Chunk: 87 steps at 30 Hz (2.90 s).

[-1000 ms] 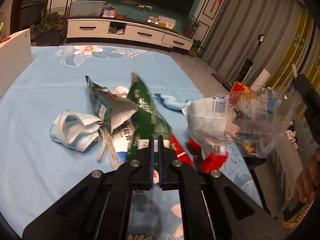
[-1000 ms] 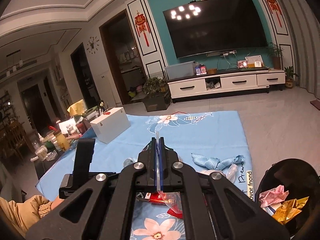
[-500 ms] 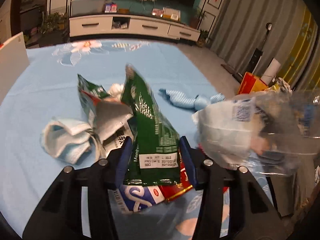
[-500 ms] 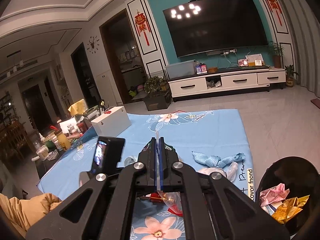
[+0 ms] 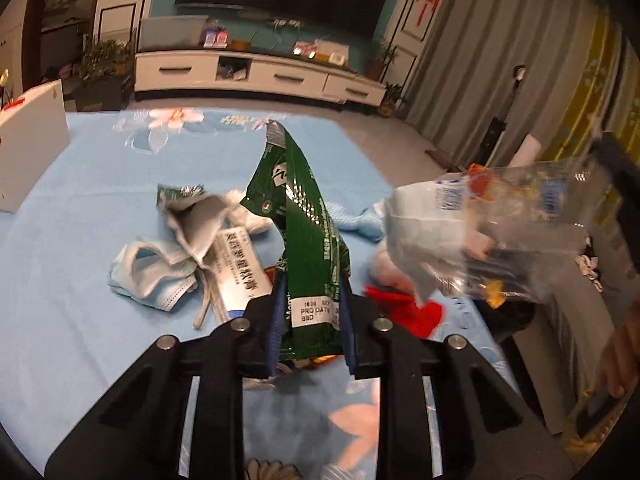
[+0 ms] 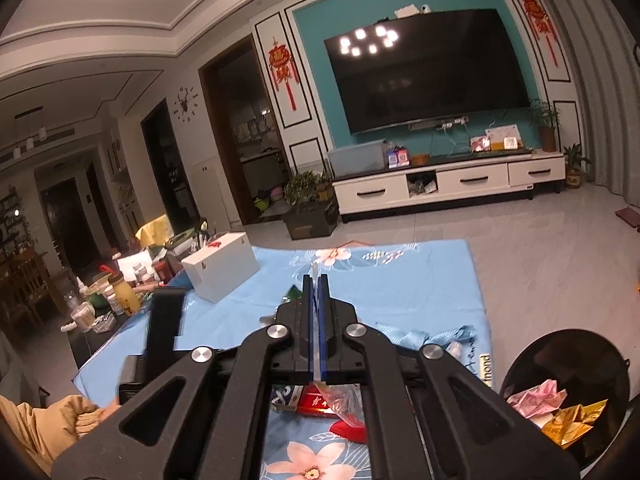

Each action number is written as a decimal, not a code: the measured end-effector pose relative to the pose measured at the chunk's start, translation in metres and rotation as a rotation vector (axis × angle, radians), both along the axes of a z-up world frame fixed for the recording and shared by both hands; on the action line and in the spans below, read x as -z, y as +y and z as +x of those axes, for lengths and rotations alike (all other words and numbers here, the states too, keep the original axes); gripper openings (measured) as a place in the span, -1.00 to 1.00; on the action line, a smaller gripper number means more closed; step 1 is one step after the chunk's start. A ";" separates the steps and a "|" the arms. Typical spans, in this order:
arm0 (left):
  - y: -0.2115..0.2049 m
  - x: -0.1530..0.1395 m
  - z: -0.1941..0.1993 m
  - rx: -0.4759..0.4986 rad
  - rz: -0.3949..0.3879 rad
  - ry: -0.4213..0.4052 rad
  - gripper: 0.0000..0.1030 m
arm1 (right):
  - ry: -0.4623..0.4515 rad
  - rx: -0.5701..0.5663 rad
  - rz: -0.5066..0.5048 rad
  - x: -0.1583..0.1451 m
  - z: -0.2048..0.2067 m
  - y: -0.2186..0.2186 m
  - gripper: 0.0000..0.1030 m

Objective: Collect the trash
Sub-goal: 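Grasp the green snack bag with the left tool while the right tool grasps a red packet, then carry the green bag and red packet over the black bin and release both, then move both tools back over the remaining trash on the table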

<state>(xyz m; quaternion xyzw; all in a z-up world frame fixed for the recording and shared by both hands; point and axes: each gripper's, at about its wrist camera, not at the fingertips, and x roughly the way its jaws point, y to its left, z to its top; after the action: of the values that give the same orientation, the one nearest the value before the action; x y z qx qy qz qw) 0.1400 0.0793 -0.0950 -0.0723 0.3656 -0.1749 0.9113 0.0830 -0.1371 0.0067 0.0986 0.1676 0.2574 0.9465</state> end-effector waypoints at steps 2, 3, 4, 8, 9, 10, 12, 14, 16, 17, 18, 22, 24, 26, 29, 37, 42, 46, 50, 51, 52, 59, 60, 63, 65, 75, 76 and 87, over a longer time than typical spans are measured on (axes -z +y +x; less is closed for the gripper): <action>-0.002 -0.010 -0.005 0.010 -0.009 -0.019 -0.51 | -0.014 0.019 0.001 -0.004 -0.003 -0.006 -0.95; -0.004 -0.017 -0.009 0.020 -0.018 -0.032 -0.51 | -0.020 0.028 0.001 -0.006 -0.005 -0.009 -0.95; -0.006 -0.023 -0.011 0.029 -0.024 -0.042 -0.51 | -0.030 0.044 0.000 -0.009 -0.008 -0.014 -0.95; -0.025 -0.041 -0.015 0.074 -0.035 -0.073 -0.50 | -0.054 0.106 0.003 -0.015 -0.016 -0.037 -0.95; -0.033 -0.045 -0.015 0.091 -0.040 -0.077 -0.50 | -0.056 0.124 0.005 -0.015 -0.018 -0.044 -0.95; -0.041 -0.046 -0.014 0.107 -0.039 -0.080 -0.50 | -0.056 0.149 0.008 -0.015 -0.020 -0.054 -0.95; -0.060 -0.051 -0.012 0.142 -0.037 -0.085 -0.49 | -0.054 0.191 0.004 -0.012 -0.024 -0.070 -0.95; -0.078 -0.055 -0.009 0.180 -0.043 -0.083 -0.49 | -0.049 0.233 0.000 -0.008 -0.027 -0.087 -0.95; -0.102 -0.058 -0.006 0.227 -0.040 -0.085 -0.49 | -0.040 0.274 -0.003 -0.003 -0.029 -0.103 -0.95; -0.112 -0.060 -0.003 0.249 -0.041 -0.086 -0.49 | -0.033 0.297 -0.004 0.001 -0.030 -0.112 -0.95; -0.128 -0.061 0.001 0.284 -0.044 -0.083 -0.49 | -0.028 0.316 -0.004 0.003 -0.030 -0.121 -0.95; -0.179 -0.056 0.015 0.374 -0.047 -0.053 -0.48 | 0.004 0.394 -0.003 0.021 -0.031 -0.156 -0.95; -0.200 -0.050 0.022 0.408 -0.035 -0.033 -0.47 | 0.027 0.423 -0.003 0.032 -0.030 -0.170 -0.95; -0.220 -0.040 0.030 0.436 -0.021 -0.003 -0.46 | 0.056 0.439 0.002 0.044 -0.026 -0.181 -0.95; -0.253 -0.020 0.040 0.473 -0.004 0.057 -0.45 | 0.119 0.458 0.011 0.067 -0.015 -0.195 -0.94; -0.301 0.037 0.056 0.530 0.111 0.184 -0.34 | 0.333 0.496 0.054 0.132 0.021 -0.221 -0.94; -0.312 0.058 0.062 0.550 0.148 0.232 0.01 | 0.435 0.522 0.088 0.155 0.028 -0.230 -0.92; -0.313 0.053 0.061 0.547 0.169 0.200 0.31 | 0.477 0.530 0.101 0.154 0.030 -0.235 -0.44; -0.300 0.043 0.055 0.525 0.167 0.166 0.39 | 0.451 0.550 0.126 0.144 0.024 -0.243 -0.31; -0.295 0.038 0.052 0.521 0.162 0.160 0.43 | 0.443 0.549 0.130 0.140 0.021 -0.243 -0.31; -0.291 0.034 0.048 0.515 0.157 0.154 0.45 | 0.438 0.546 0.133 0.138 0.019 -0.243 -0.29; -0.230 0.006 0.014 0.425 0.054 0.101 0.70 | 0.417 0.495 0.133 0.115 -0.004 -0.221 -0.02; -0.218 0.005 0.006 0.410 0.043 0.095 0.73 | 0.415 0.485 0.133 0.112 -0.006 -0.217 0.04; -0.181 0.005 -0.014 0.360 0.035 0.108 0.80 | 0.417 0.434 0.132 0.107 -0.016 -0.196 0.25; -0.159 0.010 -0.024 0.323 0.050 0.120 0.82 | 0.429 0.406 0.120 0.107 -0.018 -0.182 0.31; -0.010 0.037 -0.069 -0.012 0.028 0.238 0.84 | 0.485 0.239 0.005 0.104 -0.028 -0.095 0.34; 0.002 0.039 -0.074 -0.037 0.018 0.245 0.85 | 0.487 0.225 -0.005 0.103 -0.029 -0.087 0.34; 0.064 0.058 -0.105 -0.149 -0.058 0.289 0.86 | 0.502 0.150 -0.094 0.099 -0.026 -0.031 0.34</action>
<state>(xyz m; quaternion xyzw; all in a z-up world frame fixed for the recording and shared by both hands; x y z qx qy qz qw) 0.0349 0.1428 -0.1527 -0.1499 0.4814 -0.1053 0.8572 0.0569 -0.1682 -0.0922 0.1274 0.4011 0.1461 0.8953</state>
